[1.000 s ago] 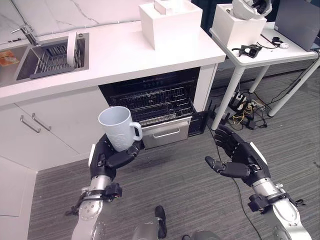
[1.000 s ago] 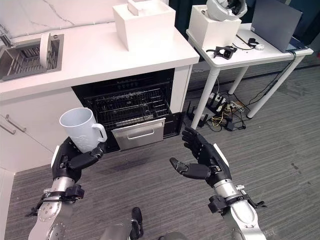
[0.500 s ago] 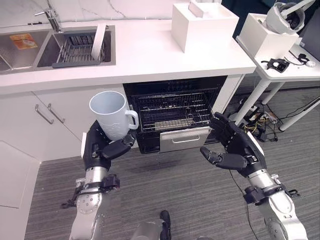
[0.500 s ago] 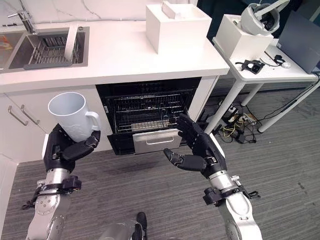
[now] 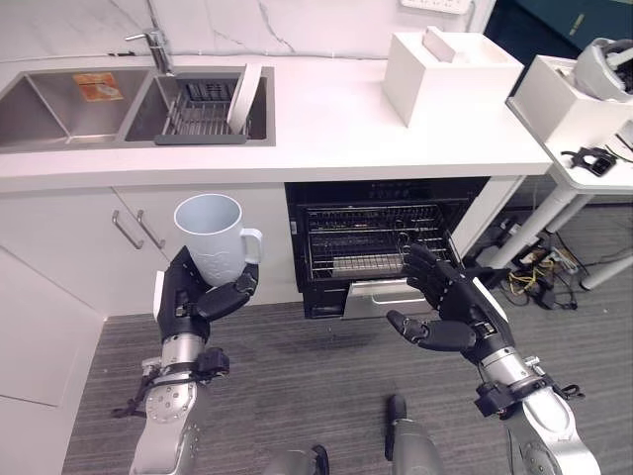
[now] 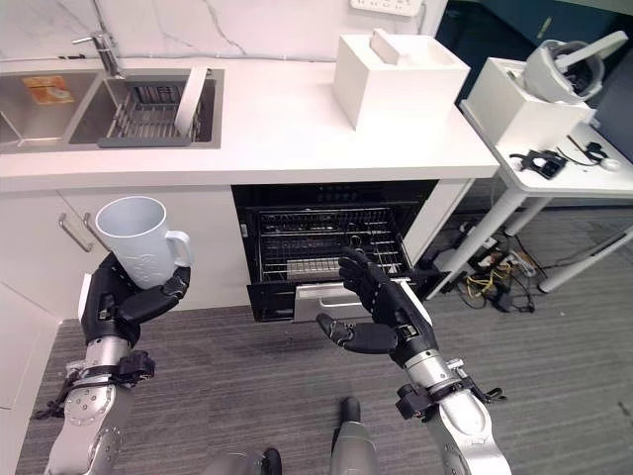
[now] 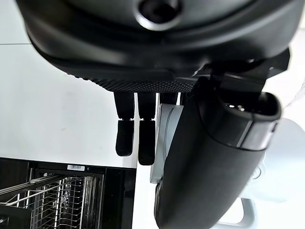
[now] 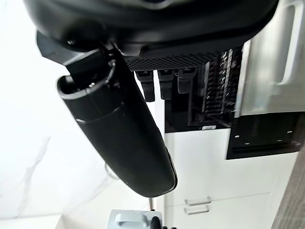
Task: Place the dishes in the dishwasher.
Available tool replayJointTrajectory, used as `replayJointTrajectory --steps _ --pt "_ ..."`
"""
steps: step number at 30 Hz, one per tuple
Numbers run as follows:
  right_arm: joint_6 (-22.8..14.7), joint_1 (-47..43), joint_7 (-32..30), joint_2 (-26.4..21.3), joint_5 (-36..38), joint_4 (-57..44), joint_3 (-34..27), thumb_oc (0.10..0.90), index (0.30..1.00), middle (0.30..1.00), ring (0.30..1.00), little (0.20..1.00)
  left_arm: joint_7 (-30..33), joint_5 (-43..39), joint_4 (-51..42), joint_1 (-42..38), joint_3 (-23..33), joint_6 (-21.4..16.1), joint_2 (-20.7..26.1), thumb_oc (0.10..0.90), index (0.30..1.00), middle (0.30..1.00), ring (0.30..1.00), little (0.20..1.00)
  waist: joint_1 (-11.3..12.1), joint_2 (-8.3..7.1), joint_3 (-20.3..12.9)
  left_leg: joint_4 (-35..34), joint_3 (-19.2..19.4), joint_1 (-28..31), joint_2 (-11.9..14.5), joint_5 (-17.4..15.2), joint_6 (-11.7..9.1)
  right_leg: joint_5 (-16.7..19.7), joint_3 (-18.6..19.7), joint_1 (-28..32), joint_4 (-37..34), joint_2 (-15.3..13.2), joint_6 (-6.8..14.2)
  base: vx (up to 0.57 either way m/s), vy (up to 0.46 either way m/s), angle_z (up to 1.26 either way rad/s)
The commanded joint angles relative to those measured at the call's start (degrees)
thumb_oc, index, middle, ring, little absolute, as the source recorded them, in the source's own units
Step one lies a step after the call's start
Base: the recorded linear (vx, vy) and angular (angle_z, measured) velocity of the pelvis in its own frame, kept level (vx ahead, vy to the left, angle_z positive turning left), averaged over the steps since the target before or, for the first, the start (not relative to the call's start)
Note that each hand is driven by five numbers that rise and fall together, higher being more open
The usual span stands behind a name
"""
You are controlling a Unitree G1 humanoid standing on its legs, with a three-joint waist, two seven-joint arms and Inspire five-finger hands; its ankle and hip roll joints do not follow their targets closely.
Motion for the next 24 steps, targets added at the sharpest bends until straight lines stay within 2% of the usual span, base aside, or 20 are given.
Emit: replayJointTrajectory --steps 1,5,10,13,15,16,18,19,20,21,22,24 --pt "-3.51 -5.08 -1.47 -1.55 3.32 -5.82 -2.59 0.800 0.900 0.900 0.900 0.900 -0.79 2.49 -10.32 -4.31 0.94 -5.50 3.60 0.400 0.300 0.300 0.300 0.300 -1.30 0.30 -4.14 -5.74 0.29 5.19 6.71 -4.32 -4.77 -7.96 -2.13 3.31 1.38 0.20 2.54 0.18 -0.493 0.02" --pt "-3.53 -5.69 -1.38 -2.99 4.64 -6.06 -2.73 0.800 0.900 0.900 0.900 0.900 -0.03 1.80 -11.14 -3.24 1.52 -5.46 3.76 0.400 0.300 0.300 0.300 0.300 -1.32 0.79 -4.72 -5.74 0.09 6.60 9.08 -2.82 -6.66 -9.47 -2.66 4.92 1.38 2.71 0.00 0.13 -0.379 -0.11" --pt "-3.66 -4.84 -1.69 -3.35 5.59 -6.90 -3.65 0.800 0.900 0.900 0.900 0.900 -1.46 1.79 -11.07 -3.22 1.40 -5.53 3.34 0.400 0.300 0.300 0.300 0.300 -1.53 0.99 -5.48 -5.74 -0.37 6.35 9.69 -0.78 -7.94 -10.99 -3.85 6.11 1.38 4.05 -1.93 0.05 -0.276 -0.01" --pt "-4.61 -4.58 -1.14 -3.47 6.64 -6.32 -3.62 0.800 0.900 0.900 0.900 0.900 -1.11 1.62 -10.62 -3.62 0.92 -6.28 2.95 0.400 0.300 0.300 0.300 0.300 -1.75 0.95 -5.87 -5.74 -1.07 7.08 8.93 1.37 -8.27 -12.09 -3.56 6.60 1.38 5.21 -3.23 0.02 -0.219 0.17" --pt "-6.10 -4.22 -1.22 -3.22 7.32 -6.23 -3.55 0.800 0.900 0.900 0.900 0.900 -1.28 2.31 -9.91 -3.71 0.35 -6.54 2.50 0.400 0.300 0.300 0.300 0.300 -1.65 0.16 -5.87 -5.74 -0.49 7.79 8.50 6.25 -8.34 -12.90 -2.60 7.41 1.38 5.53 -4.29 0.06 -0.227 0.03" --pt "-6.41 -4.08 -1.40 -3.11 7.83 -6.15 -3.76 0.800 0.900 0.900 0.900 0.900 -1.63 2.66 -9.60 -3.76 0.10 -6.79 2.31 0.400 0.300 0.300 0.300 0.300 -1.60 -0.47 -5.73 -5.07 0.34 8.10 8.01 7.35 -8.03 -13.14 -2.11 7.88 1.38 5.38 -4.71 0.06 -0.171 0.00" --pt "-7.27 -3.89 -1.37 -2.76 7.05 -5.93 -4.00 0.800 0.900 0.900 0.900 0.900 -1.96 3.18 -9.17 -4.07 -0.41 -7.28 2.21 0.400 0.300 0.300 0.300 0.300 -1.58 -0.77 -5.23 -1.65 1.07 6.06 7.94 7.47 -7.62 -13.39 -2.21 8.57 1.38 5.48 -5.14 0.04 -0.114 0.08" --pt "-7.24 -3.85 -2.13 -2.81 6.35 -6.05 -3.98 0.800 0.900 0.900 0.900 0.900 -1.82 3.75 -8.99 -4.64 -1.09 -7.40 2.04 0.400 0.300 0.300 0.300 0.300 -1.43 -0.97 -4.79 -1.66 0.99 4.26 6.84 6.28 -6.85 -13.56 -2.40 8.99 1.38 5.42 -4.96 0.08 -0.023 0.45" --pt "-6.68 -4.33 -2.90 -2.23 5.58 -5.63 -3.27 0.800 0.900 0.900 0.900 0.900 -1.29 3.63 -9.21 -4.59 -1.34 -7.20 1.99 0.400 0.300 0.300 0.300 0.300 -1.16 0.45 -4.30 -5.74 1.15 2.82 4.89 2.52 -6.06 -13.88 -3.65 9.36 1.38 6.45 -4.11 0.09 0.026 0.65" --pt "-6.56 -4.23 -2.91 -2.05 5.12 -5.59 -3.20 0.800 0.900 0.900 0.900 0.900 -1.28 3.75 -9.31 -4.29 -1.16 -7.31 1.88 0.400 0.300 0.300 0.300 0.300 -1.29 1.23 -4.19 -5.74 1.00 1.73 4.92 2.30 -6.30 -14.03 -4.13 9.36 1.38 7.06 -3.96 0.11 0.126 0.98" --pt "-6.74 -3.61 -3.18 -1.73 4.13 -5.65 -3.18 0.800 0.900 0.900 0.900 0.900 -1.13 4.09 -9.02 -4.15 -1.34 -7.89 1.80 0.400 0.300 0.300 0.300 0.300 -1.22 2.82 -3.74 -5.74 2.07 -3.54 5.83 4.25 -7.74 -14.79 -5.73 10.10 1.38 8.41 -3.73 0.07 0.110 1.02" --pt "-7.56 -3.16 -3.06 -1.90 3.52 -5.78 -3.47 0.800 0.900 0.900 0.900 0.900 -1.00 4.26 -8.39 -4.41 -1.64 -8.57 1.64 0.400 0.300 0.300 0.300 0.300 -0.77 3.32 -3.56 -5.74 2.87 -7.36 6.55 6.14 -8.57 -15.76 -6.91 11.15 1.38 9.06 -3.93 0.10 0.103 0.64"
